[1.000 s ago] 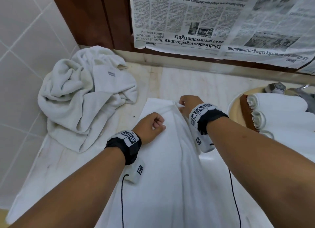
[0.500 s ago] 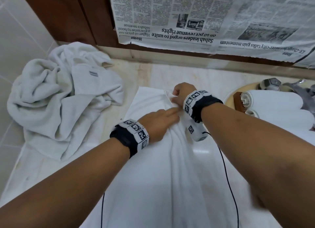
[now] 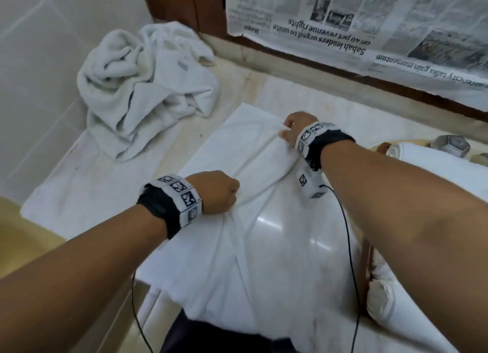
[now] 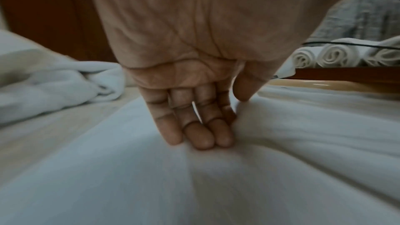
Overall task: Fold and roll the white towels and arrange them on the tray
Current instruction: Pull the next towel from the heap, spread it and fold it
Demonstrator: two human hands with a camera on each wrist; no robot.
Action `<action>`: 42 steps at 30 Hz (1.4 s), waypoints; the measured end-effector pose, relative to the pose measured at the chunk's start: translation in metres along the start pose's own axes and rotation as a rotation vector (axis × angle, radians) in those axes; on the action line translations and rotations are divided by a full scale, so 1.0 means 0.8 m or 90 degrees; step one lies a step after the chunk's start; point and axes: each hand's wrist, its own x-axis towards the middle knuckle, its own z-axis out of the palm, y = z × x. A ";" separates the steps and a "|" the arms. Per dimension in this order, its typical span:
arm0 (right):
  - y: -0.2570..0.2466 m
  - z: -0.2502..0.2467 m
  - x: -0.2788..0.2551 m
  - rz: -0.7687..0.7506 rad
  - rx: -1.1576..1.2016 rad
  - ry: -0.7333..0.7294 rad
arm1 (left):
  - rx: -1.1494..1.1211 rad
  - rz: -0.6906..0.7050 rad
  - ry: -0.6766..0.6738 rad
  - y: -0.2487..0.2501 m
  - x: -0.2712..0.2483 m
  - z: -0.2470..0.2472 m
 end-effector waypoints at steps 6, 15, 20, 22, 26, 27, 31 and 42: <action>0.005 0.005 0.005 -0.021 -0.014 0.003 | -0.104 -0.278 0.085 0.041 -0.049 0.072; 0.009 0.030 -0.015 0.009 0.006 0.035 | -0.310 -0.351 0.197 0.086 -0.034 0.081; 0.018 0.033 -0.020 0.021 0.018 0.043 | -0.409 -0.333 0.369 0.062 -0.056 0.087; 0.016 0.034 -0.021 0.027 0.016 0.034 | -0.414 -0.338 0.403 0.054 -0.065 0.091; 0.015 0.029 -0.020 0.036 0.012 0.030 | -0.558 -0.383 0.422 0.041 -0.069 0.083; 0.014 0.029 -0.019 0.038 0.010 0.026 | -0.641 -0.414 0.419 0.034 -0.066 0.080; 0.011 0.031 -0.017 0.047 -0.002 0.019 | -0.848 -0.412 0.374 0.001 -0.070 0.074; -0.001 0.017 -0.031 0.049 -0.093 -0.042 | -0.653 -0.221 0.010 -0.056 -0.161 0.099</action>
